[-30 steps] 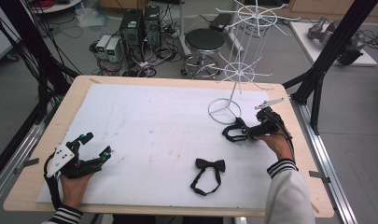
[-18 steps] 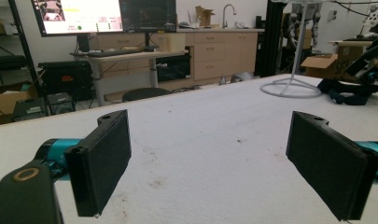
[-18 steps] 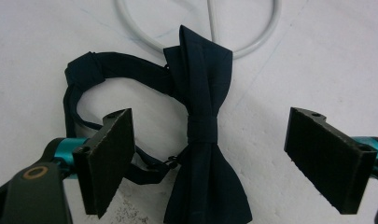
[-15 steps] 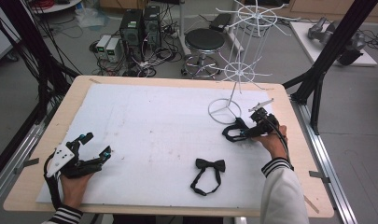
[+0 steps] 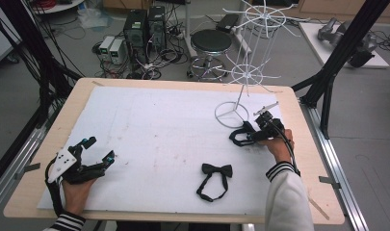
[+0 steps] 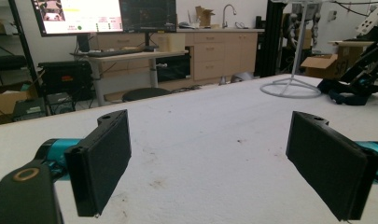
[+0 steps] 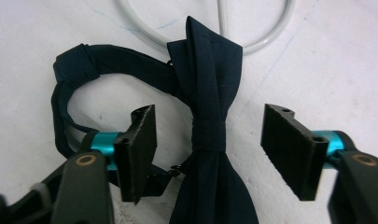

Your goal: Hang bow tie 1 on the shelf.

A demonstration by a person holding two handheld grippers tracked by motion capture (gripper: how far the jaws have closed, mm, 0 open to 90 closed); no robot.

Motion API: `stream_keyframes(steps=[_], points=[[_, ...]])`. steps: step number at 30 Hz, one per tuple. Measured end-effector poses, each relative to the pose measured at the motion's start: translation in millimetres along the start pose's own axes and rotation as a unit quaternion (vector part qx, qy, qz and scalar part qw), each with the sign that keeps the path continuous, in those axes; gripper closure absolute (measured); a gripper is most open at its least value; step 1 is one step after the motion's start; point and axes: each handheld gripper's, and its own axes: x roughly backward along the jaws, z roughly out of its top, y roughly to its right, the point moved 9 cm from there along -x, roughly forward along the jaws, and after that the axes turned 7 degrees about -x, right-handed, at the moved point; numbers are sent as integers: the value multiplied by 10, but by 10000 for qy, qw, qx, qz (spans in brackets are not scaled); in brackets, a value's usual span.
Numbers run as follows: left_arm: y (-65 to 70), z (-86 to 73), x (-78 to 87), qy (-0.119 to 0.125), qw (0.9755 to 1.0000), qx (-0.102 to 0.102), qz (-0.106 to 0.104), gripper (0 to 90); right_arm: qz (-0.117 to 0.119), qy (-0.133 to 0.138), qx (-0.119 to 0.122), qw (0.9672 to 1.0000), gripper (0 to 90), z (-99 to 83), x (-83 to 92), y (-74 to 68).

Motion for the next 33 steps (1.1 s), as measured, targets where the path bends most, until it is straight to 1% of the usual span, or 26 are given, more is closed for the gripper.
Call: stream_keyframes(steps=[1, 5, 9, 11, 13, 14, 15, 16, 17, 20, 23, 25, 29, 30, 31, 33], points=[[0, 0, 0, 0, 10000, 0, 0, 144, 0, 0, 0, 10000, 366, 0, 0, 0], [0, -1, 0, -6, 10000, 2, -4, 144, 3, -87, -47, 10000, 443, -21, -30, 18], [-1, -1, 1, -6, 10000, 4, -4, 144, -17, -116, -36, 9999, 550, -28, -35, 30], [-1, -1, 1, -6, 10000, 5, -4, 144, -42, -178, -60, 9998, 579, -43, -52, 36], [-1, -1, 0, -5, 10000, 5, -4, 144, -53, -228, -54, 9997, 642, -55, -70, 34], [0, -1, 1, -8, 10000, 6, -8, 144, -64, -247, -24, 9997, 694, -57, -73, 29], [-1, -1, 1, -3, 10000, 6, -4, 144, -110, -229, 48, 9997, 719, -49, -76, 29], [-1, -1, 1, -8, 10000, 5, -6, 144, -150, -260, 23, 9995, 731, -49, -73, 21], [-1, -1, 1, -8, 10000, 6, -8, 144, -144, -269, 35, 9995, 739, -47, -77, 14], [-1, 0, 0, 4, 10000, 7, -1, 144, -134, -266, -40, 9995, 749, -48, -72, 13], [-1, 0, 1, 0, 10000, 7, -2, 144, -130, -231, 9, 9996, 749, -45, -55, 23], [-1, 0, 0, 2, 10000, 8, 0, 144, -107, -230, -18, 9997, 749, -47, -46, 18], [-1, 0, 1, 0, 10000, 7, 0, 144, -23, -48, -4, 10000, 749, -14, 8, 7], [-1, 0, 1, 0, 10000, 6, 1, 144, -36, -71, -29, 10000, 748, -19, 21, -2], [-1, 0, 1, 1, 10000, 3, 2, 144, -46, -61, 24, 10000, 748, -17, 28, -1], [-1, 0, 1, 2, 10000, 6, 1, 144, -25, -21, -4, 10000, 748, -14, 49, -10]])
